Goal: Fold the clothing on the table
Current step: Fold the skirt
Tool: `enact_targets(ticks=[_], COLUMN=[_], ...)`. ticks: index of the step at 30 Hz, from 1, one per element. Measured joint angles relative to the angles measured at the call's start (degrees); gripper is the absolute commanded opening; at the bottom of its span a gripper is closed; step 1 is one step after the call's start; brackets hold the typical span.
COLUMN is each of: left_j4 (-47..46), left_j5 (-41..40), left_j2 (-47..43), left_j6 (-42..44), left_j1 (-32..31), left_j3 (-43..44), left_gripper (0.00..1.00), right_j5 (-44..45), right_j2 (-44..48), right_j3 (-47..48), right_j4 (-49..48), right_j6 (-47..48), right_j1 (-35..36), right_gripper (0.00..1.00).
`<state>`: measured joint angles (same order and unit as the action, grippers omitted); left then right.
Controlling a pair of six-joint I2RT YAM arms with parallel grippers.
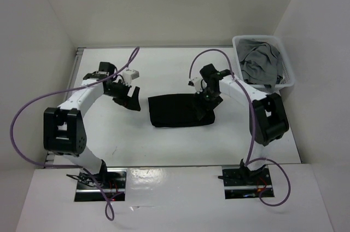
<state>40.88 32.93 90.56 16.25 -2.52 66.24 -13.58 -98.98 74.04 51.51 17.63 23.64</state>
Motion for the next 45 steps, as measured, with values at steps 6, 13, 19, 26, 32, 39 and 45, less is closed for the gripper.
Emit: enact_targets(ticks=[6, 13, 19, 26, 32, 39, 45], left_j4=[-3.76, -6.54, -8.37, -9.31, -10.08, -10.34, -10.29], left_j5=[-0.11, -0.48, -0.7, 0.37, 1.33, 1.92, 2.14], left_j2=[9.18, 13.7, 17.57, 19.93, 20.0, 20.24, 20.26], left_j6=[-1.07, -1.81, -2.99, -3.96, -5.81, -6.21, -6.23], left_j1=[-7.21, -13.68, -16.76, -18.95, -18.71, -18.58, -18.56], left_j3=[7.39, 11.43, 11.04, 7.82, 7.61, 7.61, 7.61], left_gripper=[0.99, 0.99, 0.99, 0.99, 0.99, 0.99, 0.99], right_j5=[2.62, 5.46, 7.56, 11.39, 12.31, 15.65, 20.55], right_j2=[-3.65, -4.96, -9.27, -12.9, -15.06, -17.05, -19.26], right_j3=[-0.87, -0.76, -0.74, 2.27, 5.4, 9.01, 12.76], right_j4=[-2.91, -5.7, -7.04, -6.84, -6.47, -7.1, -9.27], right_j6=[-4.85, -7.76, -8.87, -10.12, -10.54, -10.69, -10.25], right_j1=[0.17, 0.22, 0.22, 0.0, -0.57, -0.98, -0.98], right_gripper=[0.99, 0.99, 0.99, 0.99, 0.99, 0.99, 0.99])
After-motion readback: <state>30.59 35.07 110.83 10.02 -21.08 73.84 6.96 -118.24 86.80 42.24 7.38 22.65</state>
